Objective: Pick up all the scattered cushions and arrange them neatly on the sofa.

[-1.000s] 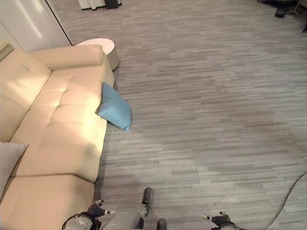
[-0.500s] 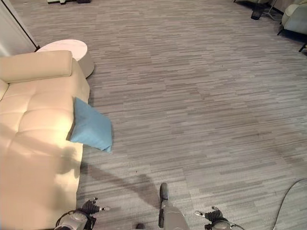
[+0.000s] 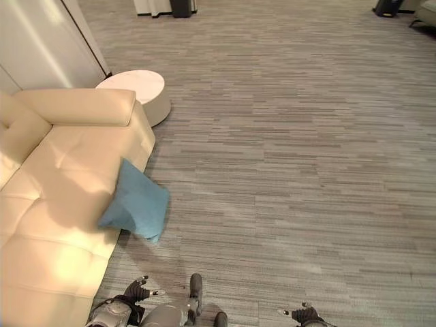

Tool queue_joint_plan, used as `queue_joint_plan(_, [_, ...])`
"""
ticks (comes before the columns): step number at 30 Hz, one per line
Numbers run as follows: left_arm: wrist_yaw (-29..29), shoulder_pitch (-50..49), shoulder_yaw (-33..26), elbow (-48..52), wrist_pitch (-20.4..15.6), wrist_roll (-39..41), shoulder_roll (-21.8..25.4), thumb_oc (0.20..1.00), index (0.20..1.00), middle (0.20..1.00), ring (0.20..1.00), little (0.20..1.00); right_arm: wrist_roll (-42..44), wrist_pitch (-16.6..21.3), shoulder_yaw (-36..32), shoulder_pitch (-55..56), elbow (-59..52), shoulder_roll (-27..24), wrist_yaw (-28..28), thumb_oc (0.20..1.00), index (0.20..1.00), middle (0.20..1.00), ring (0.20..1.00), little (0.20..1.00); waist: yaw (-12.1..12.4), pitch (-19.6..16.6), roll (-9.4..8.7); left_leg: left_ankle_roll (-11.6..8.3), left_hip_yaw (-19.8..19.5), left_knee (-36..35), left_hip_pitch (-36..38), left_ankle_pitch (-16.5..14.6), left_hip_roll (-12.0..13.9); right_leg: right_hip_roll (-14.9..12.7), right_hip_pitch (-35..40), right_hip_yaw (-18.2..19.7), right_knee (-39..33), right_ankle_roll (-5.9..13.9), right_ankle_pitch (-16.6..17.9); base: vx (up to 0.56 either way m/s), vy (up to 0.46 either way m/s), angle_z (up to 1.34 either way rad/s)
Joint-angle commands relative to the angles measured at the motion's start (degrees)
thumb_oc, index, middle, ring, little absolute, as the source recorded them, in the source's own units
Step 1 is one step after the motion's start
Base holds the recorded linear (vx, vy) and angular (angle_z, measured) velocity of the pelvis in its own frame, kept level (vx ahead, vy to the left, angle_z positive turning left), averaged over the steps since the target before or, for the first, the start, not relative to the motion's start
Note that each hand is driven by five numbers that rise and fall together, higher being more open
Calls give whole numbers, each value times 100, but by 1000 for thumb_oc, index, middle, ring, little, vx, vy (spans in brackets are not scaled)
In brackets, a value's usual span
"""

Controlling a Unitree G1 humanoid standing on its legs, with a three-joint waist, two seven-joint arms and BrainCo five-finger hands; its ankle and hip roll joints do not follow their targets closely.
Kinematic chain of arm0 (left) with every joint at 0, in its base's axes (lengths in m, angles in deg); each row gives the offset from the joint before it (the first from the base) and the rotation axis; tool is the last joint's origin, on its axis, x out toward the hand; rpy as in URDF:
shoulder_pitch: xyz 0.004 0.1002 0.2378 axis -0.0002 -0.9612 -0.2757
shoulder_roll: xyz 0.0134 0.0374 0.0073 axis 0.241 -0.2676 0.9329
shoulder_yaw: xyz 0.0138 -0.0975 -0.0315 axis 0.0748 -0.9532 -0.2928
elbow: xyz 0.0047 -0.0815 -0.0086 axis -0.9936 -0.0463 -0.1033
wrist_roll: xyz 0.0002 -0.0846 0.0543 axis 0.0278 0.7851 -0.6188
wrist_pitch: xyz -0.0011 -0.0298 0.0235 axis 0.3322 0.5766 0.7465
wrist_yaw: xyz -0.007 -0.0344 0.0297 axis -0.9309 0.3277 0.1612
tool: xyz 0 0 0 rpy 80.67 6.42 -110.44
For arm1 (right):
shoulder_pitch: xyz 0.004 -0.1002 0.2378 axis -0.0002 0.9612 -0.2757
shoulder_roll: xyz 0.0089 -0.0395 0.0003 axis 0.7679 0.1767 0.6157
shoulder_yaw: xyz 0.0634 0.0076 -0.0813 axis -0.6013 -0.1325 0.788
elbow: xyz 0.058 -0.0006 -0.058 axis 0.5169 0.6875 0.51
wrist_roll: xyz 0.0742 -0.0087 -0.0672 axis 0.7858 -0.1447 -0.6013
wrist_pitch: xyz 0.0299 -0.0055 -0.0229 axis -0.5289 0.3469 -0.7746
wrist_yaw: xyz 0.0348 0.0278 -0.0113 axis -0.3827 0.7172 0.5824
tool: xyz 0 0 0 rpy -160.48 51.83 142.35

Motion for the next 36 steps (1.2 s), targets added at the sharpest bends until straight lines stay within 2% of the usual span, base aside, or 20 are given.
queue_joint_plan(1, [-46, 114, 24, -245, 5, 54, -122, 1000, 1000, 1000, 1000, 1000, -144, 31, -30, 210, -315, -368, -32, 1000, 1000, 1000, 1000, 1000, 126, -116, 364, -7, -537, 111, 789, -339, 164, -370, -324, 360, 905, 452, 125, 338, 85, -48])
queue_joint_plan(2, [-45, 93, 11, -263, 16, 53, -122, 1000, 1000, 1000, 1000, 1000, -192, 30, -45, 213, -307, -353, -42, 1000, 1000, 1000, 1000, 1000, 167, -153, 350, 67, -579, 65, 900, -425, 121, -469, -327, 310, 1192, 556, 97, 364, 114, -48])
queue_joint_plan(3, [-68, 103, 8, -274, 28, 54, -102, 1000, 1000, 1000, 1000, 1000, -248, 25, -35, 187, -315, -349, -61, 1000, 1000, 1000, 1000, 1000, 171, -125, 362, 191, -663, -61, 1117, -490, 98, -634, -682, 296, 2057, 701, 395, 306, 107, -27])
queue_joint_plan(5, [-60, 169, 17, -240, 38, 92, -20, 1000, 1000, 1000, 1000, 1000, -201, 42, -25, 131, -364, -326, -57, 1000, 1000, 1000, 1000, 1000, 37, 32, 425, 306, -1016, -137, 1382, -563, 168, -623, -1267, 508, 3227, 679, 785, 304, 63, 25])
queue_joint_plan(6, [-61, 195, 32, -259, 32, 78, -4, 1000, 1000, 1000, 1000, 1000, -175, 47, -25, 118, -369, -313, -65, 1000, 1000, 1000, 1000, 1000, -9, 54, 439, 317, -1128, -152, 1462, -622, 190, -555, -1450, 639, 3335, 633, 750, 334, 16, 75])
queue_joint_plan(10, [-61, 229, 75, -296, 16, 58, 18, 1000, 1000, 1000, 1000, 1000, -116, 66, 64, 105, -360, -271, -101, 1000, 1000, 1000, 1000, 1000, -126, 68, 405, 276, -1536, -109, 1702, -783, 147, -245, -1864, 1069, 2552, 516, 539, 257, -52, 96])
queue_joint_plan(13, [-67, 236, 59, -368, -21, 33, 22, 1000, 1000, 1000, 1000, 1000, 9, 96, 88, 117, -383, -259, -104, 1000, 1000, 1000, 1000, 1000, -266, 62, 290, 221, -1983, -79, 1883, -892, -16, 45, -2109, 1711, 1452, 617, 794, 309, -103, 47])
queue_joint_plan(15, [-76, 240, 50, -388, -30, 24, 16, 1000, 1000, 1000, 1000, 1000, 21, 101, 89, 142, -379, -262, -108, 1000, 1000, 1000, 1000, 1000, -303, 82, 275, 188, -2126, -33, 1960, -911, -39, 53, -2143, 1750, 1216, 673, 914, 230, -91, 122])
queue_joint_plan(16, [-92, 206, 56, -458, -36, -6, 23, 1000, 1000, 1000, 1000, 1000, 11, 76, 82, 187, -369, -245, -105, 1000, 1000, 1000, 1000, 1000, -335, 94, 226, 129, -2271, 54, 2061, -941, -73, 6, -2116, 1526, 1146, 722, 1053, 323, -150, 128])
queue_joint_plan(19, [-116, 106, 26, -551, -24, -71, -21, 1000, 1000, 1000, 1000, 1000, 20, 95, 117, 220, -407, -248, -136, 1000, 1000, 1000, 1000, 1000, -368, -18, 207, 53, -2374, 180, 2125, -1017, -29, -62, -1843, 1621, 952, 627, 1037, 237, -149, 103])
queue_joint_plan(21, [-104, 94, 6, -570, -22, -49, -49, 1000, 1000, 1000, 1000, 1000, 39, 111, 98, 234, -399, -259, -129, 1000, 1000, 1000, 1000, 1000, -336, -58, 184, -126, -2235, 588, 1960, -917, 52, -159, -1618, 1459, 849, 587, 994, 188, -147, 73])
queue_joint_plan(22, [-94, 175, 18, -490, -35, 78, -47, 1000, 1000, 1000, 1000, 1000, 120, 118, 109, 223, -431, -304, -95, 1000, 1000, 1000, 1000, 1000, -250, 79, 48, -282, -1878, 1446, 1348, -785, 117, -348, -1375, 1376, 766, 512, 955, 149, -195, 59])
queue_joint_plan(24, [-89, 206, 10, -440, -46, 188, -40, 1000, 1000, 1000, 1000, 1000, 199, 121, 83, 226, -431, -310, -92, 1000, 1000, 1000, 1000, 1000, -219, 129, 3, -242, -1480, 1781, 1094, -827, 243, -384, -1199, 1179, 688, 412, 868, 121, -165, 115])
queue_joint_plan(26, [-104, 235, 50, -426, -25, 175, -24, 1000, 1000, 1000, 1000, 1000, 302, 113, 8, 283, -417, -288, -100, 1000, 1000, 1000, 1000, 1000, -270, 103, -15, -176, -776, 1271, 937, -933, 486, -492, -975, 889, 534, 403, 751, 190, -94, 109])
queue_joint_plan(27, [-128, 260, 95, -419, -22, 75, -16, 1000, 1000, 1000, 1000, 1000, 265, 105, -12, 352, -392, -287, -102, 1000, 1000, 1000, 1000, 1000, -297, 64, 17, -151, -459, 743, 802, -804, 490, -464, -850, 688, 449, 413, 651, 337, -46, 139])
queue_joint_plan(28, [-120, 281, 117, -443, 18, 2, -9, 1000, 1000, 1000, 1000, 1000, 184, 85, 1, 378, -319, -295, -91, 1000, 1000, 1000, 1000, 1000, -285, 48, 122, -214, -160, 171, 673, -352, 586, -386, -729, 541, 455, 412, 526, 328, -1, 137])
queue_joint_plan(29, [-142, 231, 64, -466, 10, 6, 2, 1000, 1000, 1000, 1000, 1000, 129, 65, 21, 352, -296, -288, -130, 1000, 1000, 1000, 1000, 1000, -262, 67, 132, -194, -274, 312, 769, -516, 557, -414, -683, 521, 581, 419, 398, 266, 50, 106])
queue_joint_plan(30, [-115, 220, 58, -532, 22, -3, 29, 1000, 1000, 1000, 1000, 1000, 104, 42, 31, 346, -293, -257, -109, 1000, 1000, 1000, 1000, 1000, -279, 67, 123, -224, -206, 298, 722, -389, 577, -445, -692, 425, 657, 420, 394, 186, 69, 33])
queue_joint_plan(33, [-142, 160, 33, -521, 3, -13, 13, 1000, 1000, 1000, 1000, 1000, -18, 66, 126, 296, -372, -237, -141, 1000, 1000, 1000, 1000, 1000, -260, 54, 152, -139, -437, 201, 845, -499, 489, -483, -742, 469, 967, 462, 297, 172, 82, -13])
queue_joint_plan(36, [-154, 125, -66, -452, 23, 63, 79, 1000, 1000, 1000, 1000, 1000, -91, 100, 172, 160, -464, -193, -163, 1000, 1000, 1000, 1000, 1000, -145, 44, 202, 82, -655, 68, 1153, -685, 338, -680, -946, 438, 1918, 554, 250, 228, 102, -15])
